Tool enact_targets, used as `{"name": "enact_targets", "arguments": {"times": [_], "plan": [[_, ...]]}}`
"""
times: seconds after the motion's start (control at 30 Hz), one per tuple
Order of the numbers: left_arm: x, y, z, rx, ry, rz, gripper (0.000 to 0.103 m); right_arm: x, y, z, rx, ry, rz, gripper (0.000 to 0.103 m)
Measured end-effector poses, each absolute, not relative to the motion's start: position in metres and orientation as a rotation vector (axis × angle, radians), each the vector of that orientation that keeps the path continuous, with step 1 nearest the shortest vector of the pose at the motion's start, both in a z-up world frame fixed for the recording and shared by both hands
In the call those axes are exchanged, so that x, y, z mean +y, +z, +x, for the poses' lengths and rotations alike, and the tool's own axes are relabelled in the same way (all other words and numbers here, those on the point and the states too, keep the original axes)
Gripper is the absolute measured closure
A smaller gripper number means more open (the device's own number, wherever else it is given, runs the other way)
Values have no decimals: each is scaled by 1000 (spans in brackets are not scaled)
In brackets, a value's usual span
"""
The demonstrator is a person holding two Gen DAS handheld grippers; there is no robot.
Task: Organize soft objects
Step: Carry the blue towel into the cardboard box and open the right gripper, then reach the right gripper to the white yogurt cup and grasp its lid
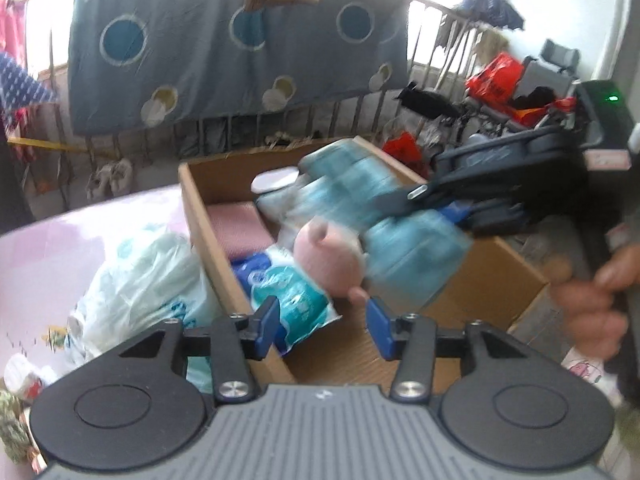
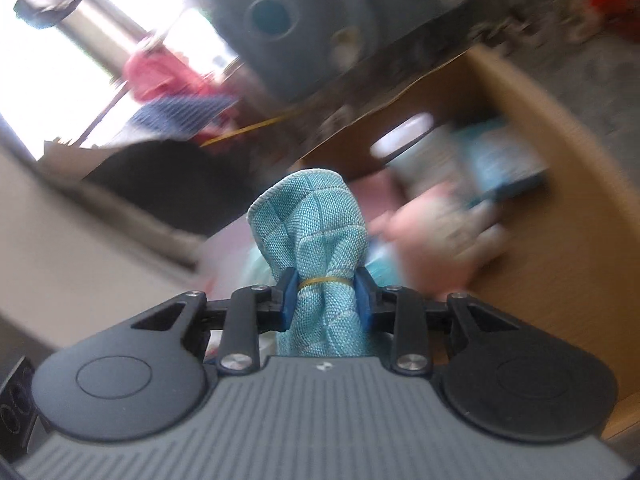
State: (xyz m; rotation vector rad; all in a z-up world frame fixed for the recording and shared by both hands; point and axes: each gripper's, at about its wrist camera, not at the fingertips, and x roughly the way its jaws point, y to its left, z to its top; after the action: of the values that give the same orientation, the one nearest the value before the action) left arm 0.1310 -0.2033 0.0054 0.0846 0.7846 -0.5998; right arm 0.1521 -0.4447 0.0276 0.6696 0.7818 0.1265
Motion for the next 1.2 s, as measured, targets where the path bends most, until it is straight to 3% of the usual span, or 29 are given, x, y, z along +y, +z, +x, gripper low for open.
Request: {"name": "enact_targets", "arguments": {"times": [0.5, 0.8, 1.2], "plan": [[-126, 9, 124, 805, -434, 27, 53, -484, -22, 190, 826, -153, 417, 63], [-78, 21, 93, 752, -358, 43, 44, -465, 24, 140, 748, -81, 524, 60], [56, 49, 50, 676, -38, -48, 38, -356, 55, 100, 690, 274, 637, 46]]}}
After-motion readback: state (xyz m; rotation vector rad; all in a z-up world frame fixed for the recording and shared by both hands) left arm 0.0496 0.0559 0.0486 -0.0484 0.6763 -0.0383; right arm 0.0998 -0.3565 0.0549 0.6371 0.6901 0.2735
